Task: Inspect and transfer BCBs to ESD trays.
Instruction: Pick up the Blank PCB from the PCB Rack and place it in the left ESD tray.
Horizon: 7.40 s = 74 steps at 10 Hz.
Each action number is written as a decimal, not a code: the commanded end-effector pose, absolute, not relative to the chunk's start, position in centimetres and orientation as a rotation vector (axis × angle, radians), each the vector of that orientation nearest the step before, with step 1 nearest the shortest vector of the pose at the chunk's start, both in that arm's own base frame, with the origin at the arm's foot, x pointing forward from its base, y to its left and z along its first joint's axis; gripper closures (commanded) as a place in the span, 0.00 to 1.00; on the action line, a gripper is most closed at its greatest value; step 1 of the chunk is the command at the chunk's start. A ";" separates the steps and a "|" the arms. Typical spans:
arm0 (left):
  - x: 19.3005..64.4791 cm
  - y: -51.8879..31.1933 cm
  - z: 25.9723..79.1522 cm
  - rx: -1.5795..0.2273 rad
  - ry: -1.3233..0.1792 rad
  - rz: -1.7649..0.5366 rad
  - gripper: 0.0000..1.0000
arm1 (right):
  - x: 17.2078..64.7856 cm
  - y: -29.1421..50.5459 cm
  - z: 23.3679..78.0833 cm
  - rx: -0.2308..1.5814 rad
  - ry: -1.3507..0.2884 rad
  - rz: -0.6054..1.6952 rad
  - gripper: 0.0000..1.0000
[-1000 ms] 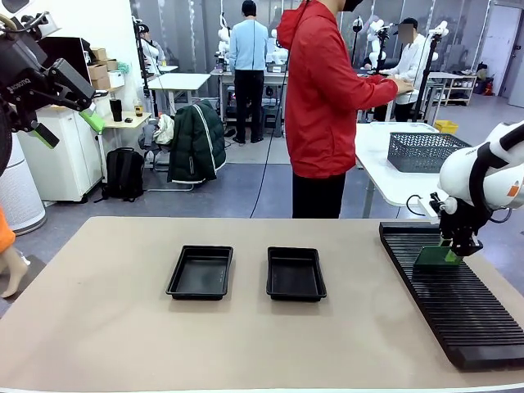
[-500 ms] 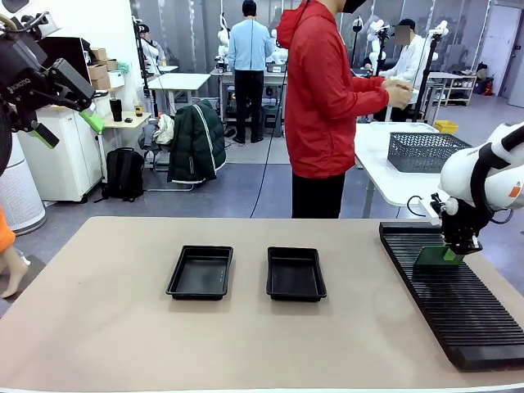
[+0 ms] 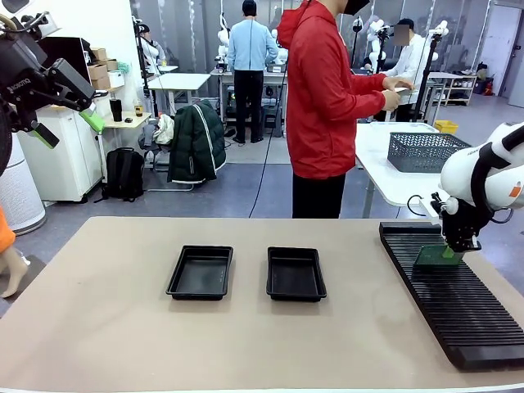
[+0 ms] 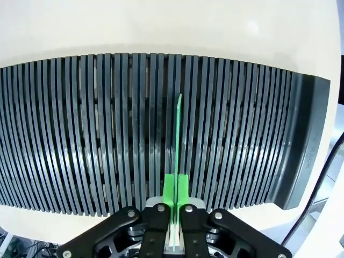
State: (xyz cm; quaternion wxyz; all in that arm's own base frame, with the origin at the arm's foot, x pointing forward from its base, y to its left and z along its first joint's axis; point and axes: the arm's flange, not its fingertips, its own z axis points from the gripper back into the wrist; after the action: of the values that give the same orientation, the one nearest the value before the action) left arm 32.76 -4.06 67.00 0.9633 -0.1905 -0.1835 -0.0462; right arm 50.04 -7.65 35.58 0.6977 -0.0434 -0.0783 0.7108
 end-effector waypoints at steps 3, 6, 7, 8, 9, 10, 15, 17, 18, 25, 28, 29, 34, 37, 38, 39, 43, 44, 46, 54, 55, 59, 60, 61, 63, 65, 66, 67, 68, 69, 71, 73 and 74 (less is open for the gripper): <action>32.8 -4.0 66.9 -0.386 -0.373 -0.092 0.00 | 48.6 -7.4 37.4 -0.110 -0.171 1.577 1.00; 32.8 -4.0 66.9 -0.386 -0.373 -0.092 0.00 | 47.3 -7.1 43.3 -0.111 -0.170 1.580 1.00; 32.8 -4.0 66.9 -0.386 -0.373 -0.092 0.00 | 46.8 -7.2 45.9 -0.123 -0.168 1.575 1.00; 32.8 -4.0 66.9 -0.386 -0.373 -0.092 0.00 | 46.2 -7.2 48.2 -0.121 -0.172 1.577 1.00; 32.8 -4.0 66.9 -0.386 -0.373 -0.092 0.00 | 45.7 -7.3 50.4 -0.121 -0.173 1.567 1.00; 32.8 -4.0 66.9 -0.386 -0.373 -0.092 0.00 | 45.2 -7.3 52.4 -0.114 -0.163 1.558 1.00; 32.8 -4.0 66.9 -0.386 -0.373 -0.092 0.00 | 41.7 -8.4 61.2 -0.078 -0.191 1.504 1.00; 32.8 -4.0 66.9 -0.386 -0.373 -0.092 0.00 | 40.5 -8.4 64.1 -0.070 -0.209 1.506 1.00; 32.8 -4.0 66.9 -0.386 -0.373 -0.092 0.00 | 40.0 -8.4 65.2 -0.075 -0.220 1.507 1.00; 32.8 -4.0 66.9 -0.386 -0.373 -0.092 0.00 | 39.7 -8.7 65.6 -0.089 -0.230 1.525 1.00; 32.8 -4.0 66.9 -0.386 -0.373 -0.092 0.00 | 39.7 -8.7 65.6 -0.089 -0.230 1.525 1.00; 32.8 -4.0 66.9 -0.386 -0.373 -0.092 0.00 | 39.7 -8.7 65.6 -0.089 -0.230 1.525 1.00; 32.8 -4.0 66.9 -0.386 -0.373 -0.092 0.00 | 40.1 -8.8 66.2 -0.018 -0.233 1.420 0.97; 32.8 -4.0 66.9 -0.386 -0.373 -0.092 0.00 | 41.0 -7.4 66.4 0.171 -0.170 1.062 0.97; 32.8 -4.0 66.9 -0.386 -0.373 -0.092 0.00 | 41.1 -6.8 65.9 0.241 -0.159 0.958 0.97; 32.8 -4.0 66.9 -0.386 -0.373 -0.092 0.00 | 41.1 -6.0 65.4 0.309 -0.167 0.860 0.97; 32.8 -4.0 66.9 -0.386 -0.373 -0.092 0.00 | 40.7 0.2 58.3 0.571 -0.172 0.515 0.97; 32.8 -4.0 66.9 -0.386 -0.373 -0.092 0.00 | 40.4 2.3 56.3 0.623 -0.173 0.444 0.97; 32.8 -4.0 66.9 -0.386 -0.373 -0.092 0.00 | 39.8 7.0 52.3 0.731 -0.161 0.301 0.97; 32.8 -4.0 66.9 -0.386 -0.373 -0.092 0.00 | 41.8 24.8 38.6 1.050 -0.210 0.048 0.97; 32.8 -4.0 66.9 -0.386 -0.373 -0.092 0.00 | 42.7 26.8 37.2 1.088 -0.211 0.036 0.97; 32.8 -4.0 66.9 -0.386 -0.373 -0.092 0.00 | 46.1 33.7 32.6 1.133 -0.162 0.005 0.97; 32.8 -4.0 66.9 -0.386 -0.373 -0.092 0.00 | 46.8 34.9 31.9 1.124 -0.157 -0.006 0.97; 32.8 -4.0 66.9 -0.386 -0.373 -0.092 0.00 | 47.3 35.9 31.5 1.110 -0.152 0.006 0.97; 32.8 -4.0 66.9 -0.386 -0.373 -0.092 0.00 | 48.2 38.1 30.7 1.078 -0.131 0.009 0.97; 32.8 -4.0 66.9 -0.386 -0.373 -0.092 0.00 | 48.6 39.9 30.4 1.027 -0.118 -0.008 0.97; 32.8 -4.0 66.9 -0.386 -0.373 -0.092 0.00 | 48.6 40.7 30.3 1.001 -0.106 -0.010 0.97; 32.8 -4.0 66.9 -0.386 -0.373 -0.092 0.00 | 48.5 41.4 30.0 0.981 -0.091 -0.010 0.97; 32.8 -4.0 66.9 -0.386 -0.373 -0.092 0.00 | 48.4 42.0 29.6 0.959 -0.078 -0.021 0.97; 32.8 -4.0 66.9 -0.386 -0.373 -0.092 0.00 | 48.4 42.7 29.2 0.943 -0.069 -0.029 0.97; 32.8 -4.0 66.9 -0.386 -0.373 -0.092 0.00 | 48.5 43.5 28.8 0.911 -0.057 -0.034 0.97; 32.8 -4.0 66.9 -0.386 -0.373 -0.092 0.00 | 48.4 44.0 28.6 0.882 -0.056 -0.051 0.97; 32.8 -4.0 66.9 -0.386 -0.373 -0.092 0.00 | 48.5 44.2 28.3 0.874 -0.052 -0.055 0.97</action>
State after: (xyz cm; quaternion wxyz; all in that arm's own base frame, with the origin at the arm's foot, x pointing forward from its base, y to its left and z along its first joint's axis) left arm 32.75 -4.07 67.02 0.9633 -0.1904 -0.1837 -0.0463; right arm 48.01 43.18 28.11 0.8989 0.4373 -0.0226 -0.0144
